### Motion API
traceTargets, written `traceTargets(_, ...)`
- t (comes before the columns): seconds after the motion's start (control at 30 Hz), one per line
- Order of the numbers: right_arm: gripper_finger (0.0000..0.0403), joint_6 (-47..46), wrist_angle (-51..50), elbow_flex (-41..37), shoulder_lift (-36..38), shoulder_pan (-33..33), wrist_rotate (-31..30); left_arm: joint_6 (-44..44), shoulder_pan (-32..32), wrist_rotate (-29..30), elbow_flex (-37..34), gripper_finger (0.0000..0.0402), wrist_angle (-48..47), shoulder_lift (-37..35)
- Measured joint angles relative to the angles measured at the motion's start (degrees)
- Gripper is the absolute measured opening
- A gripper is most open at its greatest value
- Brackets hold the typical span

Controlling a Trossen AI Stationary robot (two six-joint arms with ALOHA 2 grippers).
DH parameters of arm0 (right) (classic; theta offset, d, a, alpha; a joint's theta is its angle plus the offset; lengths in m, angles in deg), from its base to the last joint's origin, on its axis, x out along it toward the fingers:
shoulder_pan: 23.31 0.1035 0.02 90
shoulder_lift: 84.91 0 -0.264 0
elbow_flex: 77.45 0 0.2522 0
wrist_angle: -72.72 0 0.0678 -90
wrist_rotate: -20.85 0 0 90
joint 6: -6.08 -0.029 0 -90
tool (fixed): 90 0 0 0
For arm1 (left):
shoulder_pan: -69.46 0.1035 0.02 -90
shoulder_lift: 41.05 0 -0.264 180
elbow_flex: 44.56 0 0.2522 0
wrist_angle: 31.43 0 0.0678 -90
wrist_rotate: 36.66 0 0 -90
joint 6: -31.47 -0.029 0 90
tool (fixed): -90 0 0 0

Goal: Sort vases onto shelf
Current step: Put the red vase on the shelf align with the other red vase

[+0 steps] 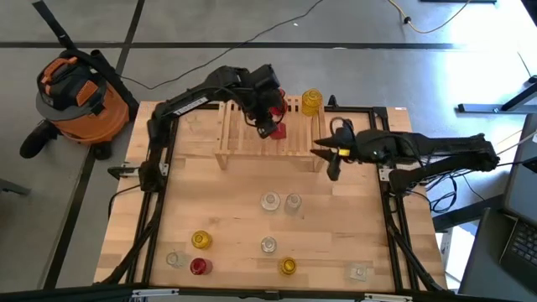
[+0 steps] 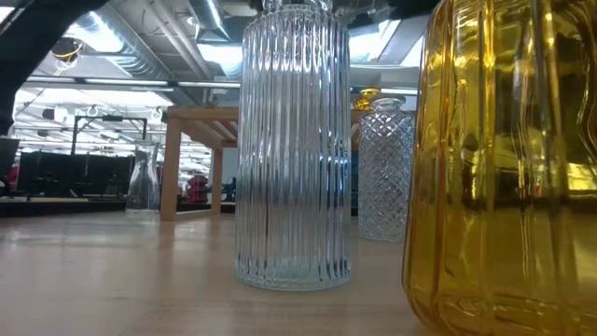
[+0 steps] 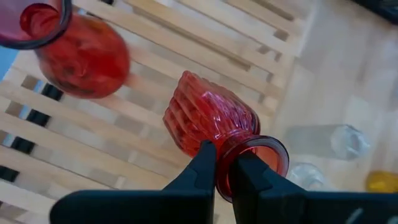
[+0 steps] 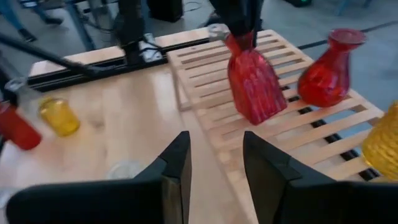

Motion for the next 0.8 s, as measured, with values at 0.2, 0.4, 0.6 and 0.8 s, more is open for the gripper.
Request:
traceTargets(0.2, 0.0106, 0.04, 3.08, 0.0, -2.72, -4.0, 6.21, -0.05, 1.35, 0.64, 0.01, 0.0023, -0.49, 0.81)
traceTargets(0.4, 0.0106, 0.55, 4.85, 0.0, -5.34, -5.32, 10.06, -1.5, 1.82, 4.05, 0.47, 0.0074, -0.16, 0.85)
traceTargets(0.6, 0.0106, 1.2, 5.34, 0.0, -6.27, -5.31, 10.13, -2.61, 2.18, 4.25, 0.58, 0.0099, 1.71, 0.79)
traceTargets(0.8, 0.0106, 1.46, 5.38, 0.0, -6.25, -5.3, 10.09, -3.04, 2.13, 3.32, 0.58, 0.0114, 4.83, 0.79)
